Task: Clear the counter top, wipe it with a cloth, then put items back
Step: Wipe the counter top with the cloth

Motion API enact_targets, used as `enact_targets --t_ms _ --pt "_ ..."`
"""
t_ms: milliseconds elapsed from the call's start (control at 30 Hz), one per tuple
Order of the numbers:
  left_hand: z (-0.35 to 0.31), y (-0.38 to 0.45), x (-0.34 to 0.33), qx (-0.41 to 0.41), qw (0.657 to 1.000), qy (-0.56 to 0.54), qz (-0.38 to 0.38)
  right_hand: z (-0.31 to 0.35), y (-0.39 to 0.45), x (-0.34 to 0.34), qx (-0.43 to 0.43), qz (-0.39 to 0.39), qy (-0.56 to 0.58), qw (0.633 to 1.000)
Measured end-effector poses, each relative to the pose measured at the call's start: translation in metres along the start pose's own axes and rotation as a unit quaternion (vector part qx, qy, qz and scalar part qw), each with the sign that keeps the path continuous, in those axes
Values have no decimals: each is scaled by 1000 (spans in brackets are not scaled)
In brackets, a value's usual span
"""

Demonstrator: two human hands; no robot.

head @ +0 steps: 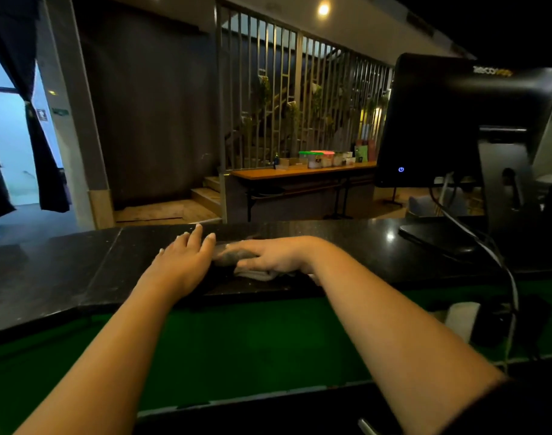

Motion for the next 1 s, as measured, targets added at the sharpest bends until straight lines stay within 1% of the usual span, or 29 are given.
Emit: enact_targets --t_ms 67,133,200,233,267,333,400,467,533,567,600,667,700,733,767,800,833,900,1000 --pt "5 1 -1 1 1000 5 3 -23 -30 0 -17 -1 9 1000" --pt "7 1 -3 13 1000 -7 -7 -59 -44 3 -110 -22 18 994" --pt "5 1 -3 32 999 -20 -19 -83 -42 7 -207 -58 2 977" --pt "4 -1 -1 50 997 -48 -27 -80 -37 7 -231 -69 -12 970" --pt "3 -2 0 64 994 -76 -37 -71 -31 8 -236 -82 -27 968" --pt "-2 -4 1 62 992 -105 -45 -37 -18 4 -193 -95 -43 976" --pt "-4 -7 4 39 991 -113 -57 5 -15 -4 -122 -101 -53 986" --pt "-2 -10 5 46 987 -140 -61 36 -30 -12 -66 -102 -41 992" --pt "-3 -12 7 53 985 -149 -65 38 -51 -19 -16 -94 -28 995" --pt "-5 -13 7 64 985 -148 -60 31 -62 -21 -6 -94 -23 995" --pt "-7 -15 8 73 984 -157 -50 20 -73 -21 -16 -95 -8 995" --pt "-11 -20 12 41 992 -112 -33 -2 -82 -20 -77 -119 31 989" --pt "-9 -22 15 23 995 -90 -31 -10 -81 -17 -115 -137 24 984" --pt "-5 -27 20 21 996 -84 -30 -15 -76 -15 -163 -141 -1 977" --pt "5 -31 24 25 997 -73 -30 -15 -68 -13 -201 -136 -24 970" --pt "16 -37 30 36 997 -61 -38 -11 -57 -11 -221 -128 -39 966" --pt "30 -43 36 49 997 -42 -46 -4 -45 -10 -227 -118 -45 966" --pt "54 -58 47 65 996 -2 -64 20 -21 -10 -211 -104 -59 970" --pt "81 -77 59 91 992 11 -89 80 9 -13 -135 -106 -102 980"
Point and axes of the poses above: each hand's wrist, its own y-axis towards the middle knuckle, its own x-axis out of the back of the hand, z = x × y, the point moved 5 cm from there along y, towards the middle knuckle, and after that the axes turned 14 degrees about -y, right-handed, at the moved point
